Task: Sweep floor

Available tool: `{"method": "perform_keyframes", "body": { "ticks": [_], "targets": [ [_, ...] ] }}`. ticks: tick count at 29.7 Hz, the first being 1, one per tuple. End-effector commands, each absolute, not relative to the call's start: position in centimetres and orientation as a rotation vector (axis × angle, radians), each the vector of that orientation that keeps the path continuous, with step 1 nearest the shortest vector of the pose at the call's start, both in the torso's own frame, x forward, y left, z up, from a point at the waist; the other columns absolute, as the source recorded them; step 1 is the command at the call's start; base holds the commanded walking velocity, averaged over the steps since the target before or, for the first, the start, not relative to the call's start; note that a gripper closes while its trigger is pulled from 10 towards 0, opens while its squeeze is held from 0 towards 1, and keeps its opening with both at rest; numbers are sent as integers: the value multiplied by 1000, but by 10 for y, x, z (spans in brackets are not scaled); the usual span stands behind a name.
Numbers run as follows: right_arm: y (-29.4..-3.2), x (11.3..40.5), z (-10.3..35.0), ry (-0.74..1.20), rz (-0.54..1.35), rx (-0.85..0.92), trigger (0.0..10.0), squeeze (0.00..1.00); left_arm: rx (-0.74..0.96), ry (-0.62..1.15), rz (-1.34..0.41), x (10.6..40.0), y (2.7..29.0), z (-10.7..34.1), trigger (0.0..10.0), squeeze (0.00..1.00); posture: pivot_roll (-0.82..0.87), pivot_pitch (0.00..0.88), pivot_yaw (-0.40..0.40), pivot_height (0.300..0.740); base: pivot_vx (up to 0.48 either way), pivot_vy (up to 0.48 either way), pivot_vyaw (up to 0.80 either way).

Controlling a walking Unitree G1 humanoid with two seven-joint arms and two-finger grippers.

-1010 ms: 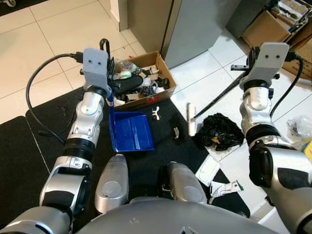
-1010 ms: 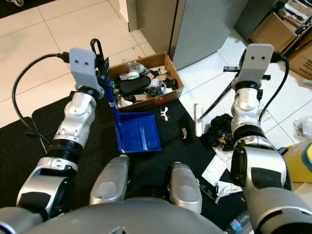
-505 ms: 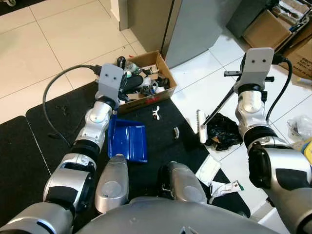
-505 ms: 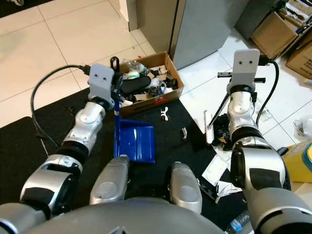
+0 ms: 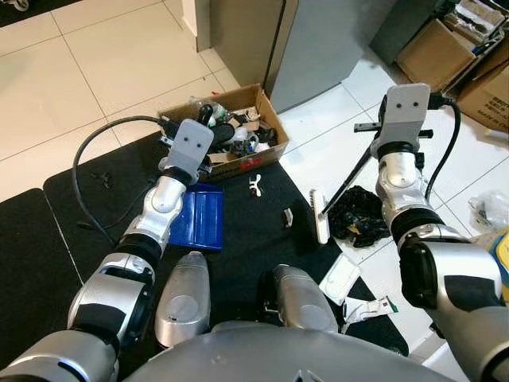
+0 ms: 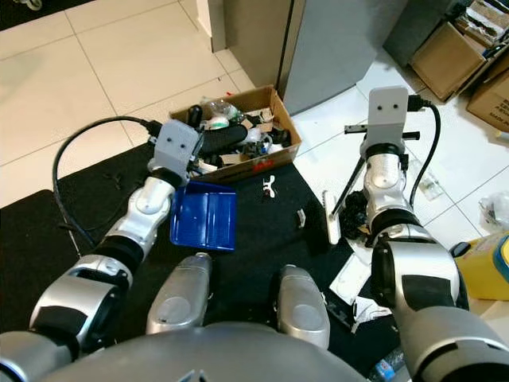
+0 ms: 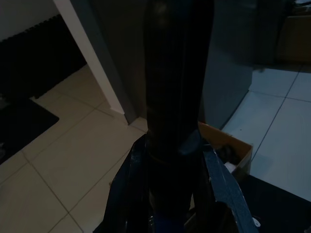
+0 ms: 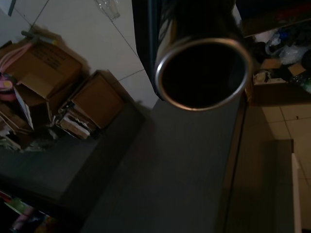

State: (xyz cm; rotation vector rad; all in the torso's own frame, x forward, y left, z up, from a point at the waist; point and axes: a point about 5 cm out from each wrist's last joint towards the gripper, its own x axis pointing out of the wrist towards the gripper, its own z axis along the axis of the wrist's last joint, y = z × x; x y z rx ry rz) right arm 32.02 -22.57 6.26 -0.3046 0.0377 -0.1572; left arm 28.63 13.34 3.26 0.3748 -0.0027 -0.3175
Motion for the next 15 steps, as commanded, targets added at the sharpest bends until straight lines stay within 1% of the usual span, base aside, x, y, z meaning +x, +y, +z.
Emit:
{"method": "perform_keyframes", "body": {
  "ticks": [1, 6, 11, 14, 15],
  "targets": [
    [-229, 320, 63, 43, -153, -320, 10000, 0, 431, -13, -329, 286, 139, 32, 10000, 0, 244, 4, -99, 740, 0, 0, 0],
    [-227, 321, 62, 59, -123, -325, 10000, 0, 458, 1, -302, 283, 144, 26, 10000, 0, 242, 6, -104, 740, 0, 0, 0],
    [-220, 322, 57, 107, -57, -336, 10000, 0, 470, 41, -301, 277, 144, 18, 10000, 0, 243, 7, -110, 740, 0, 0, 0],
    [-219, 323, 56, 125, -51, -342, 10000, 0, 470, 46, -301, 276, 144, 16, 10000, 0, 242, 6, -110, 740, 0, 0, 0],
    [-219, 322, 53, 142, -67, -300, 10000, 0, 469, 51, -303, 273, 143, 13, 10000, 0, 241, 7, -111, 740, 0, 0, 0]
  ]
}}
